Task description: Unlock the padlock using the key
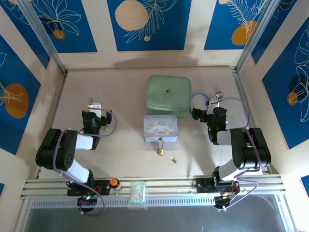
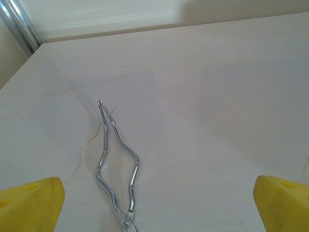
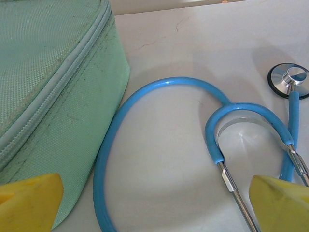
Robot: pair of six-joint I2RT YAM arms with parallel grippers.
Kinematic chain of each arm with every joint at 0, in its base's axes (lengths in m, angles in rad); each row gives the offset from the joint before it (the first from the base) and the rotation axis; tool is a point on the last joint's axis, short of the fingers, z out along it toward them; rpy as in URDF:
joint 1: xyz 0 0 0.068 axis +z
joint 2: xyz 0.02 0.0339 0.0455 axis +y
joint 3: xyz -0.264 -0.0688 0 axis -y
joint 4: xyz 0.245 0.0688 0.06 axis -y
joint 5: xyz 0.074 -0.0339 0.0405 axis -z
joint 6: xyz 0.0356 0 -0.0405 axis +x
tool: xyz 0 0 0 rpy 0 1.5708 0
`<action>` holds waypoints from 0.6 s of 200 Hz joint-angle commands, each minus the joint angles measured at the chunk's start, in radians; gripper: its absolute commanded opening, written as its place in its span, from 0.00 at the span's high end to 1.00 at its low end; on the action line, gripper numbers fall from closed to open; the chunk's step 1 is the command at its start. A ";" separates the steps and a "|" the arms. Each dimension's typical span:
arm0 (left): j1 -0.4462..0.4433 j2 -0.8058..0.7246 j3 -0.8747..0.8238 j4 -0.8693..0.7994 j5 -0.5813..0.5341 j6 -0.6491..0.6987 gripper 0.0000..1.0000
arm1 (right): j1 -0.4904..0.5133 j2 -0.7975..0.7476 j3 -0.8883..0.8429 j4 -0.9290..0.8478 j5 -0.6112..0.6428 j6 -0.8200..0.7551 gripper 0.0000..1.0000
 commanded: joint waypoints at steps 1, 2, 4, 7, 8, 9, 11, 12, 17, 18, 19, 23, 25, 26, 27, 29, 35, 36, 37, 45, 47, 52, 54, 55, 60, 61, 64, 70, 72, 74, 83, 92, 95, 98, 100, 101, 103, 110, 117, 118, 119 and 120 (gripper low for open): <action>0.012 -0.094 0.000 -0.050 -0.036 -0.019 0.00 | -0.004 -0.066 0.029 -0.041 0.013 0.007 0.01; 0.011 -0.099 0.000 -0.057 -0.039 -0.020 0.00 | -0.004 -0.069 0.031 -0.048 0.013 0.007 0.01; 0.012 -0.108 0.002 -0.069 -0.044 -0.022 0.00 | -0.004 -0.077 0.033 -0.058 0.015 0.008 0.01; 0.013 -0.122 0.004 -0.083 -0.053 -0.024 0.00 | -0.004 -0.089 0.035 -0.074 0.017 0.008 0.01; 0.013 -0.127 0.005 -0.089 -0.054 -0.024 0.00 | -0.004 -0.093 0.036 -0.079 0.018 0.008 0.01; 0.013 -0.132 0.005 -0.093 -0.057 -0.025 0.00 | -0.004 -0.097 0.037 -0.084 0.018 0.008 0.01; 0.013 -0.142 0.006 -0.103 -0.060 -0.025 0.00 | -0.004 -0.105 0.039 -0.095 0.020 0.009 0.01; 0.013 -0.146 0.007 -0.108 -0.062 -0.025 0.00 | -0.004 -0.110 0.039 -0.098 0.022 0.010 0.01; 0.012 -0.174 0.012 -0.138 -0.069 -0.025 0.00 | -0.004 -0.128 0.045 -0.127 0.026 0.013 0.01; 0.012 -0.178 0.014 -0.145 -0.071 -0.026 0.00 | -0.004 -0.133 0.045 -0.131 0.027 0.014 0.01; 0.012 -0.184 0.016 -0.153 -0.072 -0.027 0.00 | -0.004 -0.138 0.046 -0.137 0.027 0.014 0.01; 0.011 -0.207 0.024 -0.190 -0.079 -0.032 0.00 | -0.004 -0.155 0.049 -0.158 0.029 0.016 0.01; 0.011 -0.218 0.030 -0.212 -0.084 -0.036 0.00 | -0.004 -0.164 0.051 -0.168 0.030 0.017 0.01; 0.011 -0.224 0.034 -0.223 -0.086 -0.040 0.00 | -0.003 -0.168 0.051 -0.172 0.031 0.017 0.01; 0.012 -0.230 0.037 -0.235 -0.089 -0.043 0.00 | -0.004 -0.172 0.053 -0.178 0.032 0.018 0.01; 0.012 -0.241 0.044 -0.261 -0.096 -0.051 0.00 | -0.003 -0.181 0.055 -0.188 0.032 0.020 0.01; 0.012 -0.274 0.066 -0.343 -0.123 -0.097 0.00 | -0.004 -0.206 0.059 -0.217 0.032 0.026 0.01; 0.012 -0.279 0.070 -0.357 -0.128 -0.106 0.00 | -0.004 -0.211 0.059 -0.222 0.032 0.027 0.01; 0.013 -0.286 0.074 -0.370 -0.130 -0.115 0.00 | -0.005 -0.215 0.060 -0.227 0.033 0.029 0.01; 0.012 -0.324 0.097 -0.461 -0.153 -0.174 0.00 | -0.004 -0.251 0.066 -0.266 0.031 0.045 0.01; 0.012 -0.332 0.101 -0.475 -0.153 -0.180 0.00 | -0.004 -0.260 0.067 -0.275 0.028 0.048 0.01; 0.012 -0.353 0.102 -0.495 -0.144 -0.195 0.00 | -0.004 -0.285 0.069 -0.296 0.020 0.056 0.01; 0.012 -0.360 0.102 -0.499 -0.139 -0.202 0.00 | -0.003 -0.294 0.070 -0.304 0.016 0.060 0.01; 0.012 -0.365 0.101 -0.501 -0.138 -0.206 0.00 | -0.003 -0.300 0.070 -0.310 0.014 0.062 0.01; 0.012 -0.386 0.097 -0.509 -0.122 -0.234 0.00 | -0.002 -0.330 0.076 -0.346 0.003 0.076 0.01; 0.012 -0.390 0.096 -0.512 -0.121 -0.241 0.00 | -0.002 -0.330 0.076 -0.346 0.003 0.076 0.01; 0.013 -0.403 0.094 -0.520 -0.118 -0.267 0.00 | -0.003 -0.346 0.082 -0.371 -0.002 0.084 0.01; 0.013 -0.431 0.085 -0.535 -0.118 -0.328 0.00 | -0.002 -0.387 0.100 -0.437 -0.012 0.108 0.01; 0.013 -0.440 0.080 -0.537 -0.120 -0.347 0.00 | -0.002 -0.393 0.104 -0.449 -0.012 0.112 0.01; 0.013 -0.449 0.076 -0.539 -0.120 -0.364 0.00 | -0.001 -0.404 0.109 -0.473 -0.012 0.122 0.01; 0.014 -0.492 0.057 -0.547 -0.107 -0.434 0.00 | -0.002 -0.453 0.141 -0.587 0.002 0.198 0.01; 0.015 -0.527 0.041 -0.544 -0.062 -0.481 0.00 | -0.006 -0.491 0.170 -0.703 0.032 0.299 0.01; 0.017 -0.536 0.041 -0.550 -0.038 -0.496 0.00 | -0.009 -0.501 0.178 -0.734 0.027 0.322 0.01; 0.017 -0.544 0.044 -0.560 -0.012 -0.511 0.00 | -0.013 -0.508 0.186 -0.767 0.012 0.331 0.01; 0.017 -0.549 0.047 -0.570 0.005 -0.522 0.00 | -0.017 -0.513 0.191 -0.785 -0.005 0.333 0.01; 0.016 -0.550 0.049 -0.575 0.013 -0.527 0.00 | -0.019 -0.515 0.193 -0.793 -0.015 0.333 0.01; 0.016 -0.553 0.053 -0.585 0.029 -0.538 0.00 | -0.024 -0.519 0.198 -0.810 -0.039 0.330 0.01; 0.016 -0.562 0.064 -0.611 0.091 -0.579 0.00 | -0.040 -0.531 0.214 -0.863 -0.118 0.326 0.01; 0.015 -0.571 0.070 -0.627 0.157 -0.612 0.00 | -0.045 -0.543 0.225 -0.912 -0.163 0.339 0.01; 0.015 -0.572 0.071 -0.631 0.166 -0.618 0.00 | -0.045 -0.545 0.225 -0.919 -0.167 0.342 0.01; 0.015 -0.575 0.072 -0.634 0.174 -0.623 0.00 | -0.045 -0.549 0.227 -0.931 -0.175 0.346 0.01; 0.015 -0.577 0.072 -0.637 0.182 -0.629 0.00 | -0.045 -0.551 0.228 -0.938 -0.179 0.349 0.01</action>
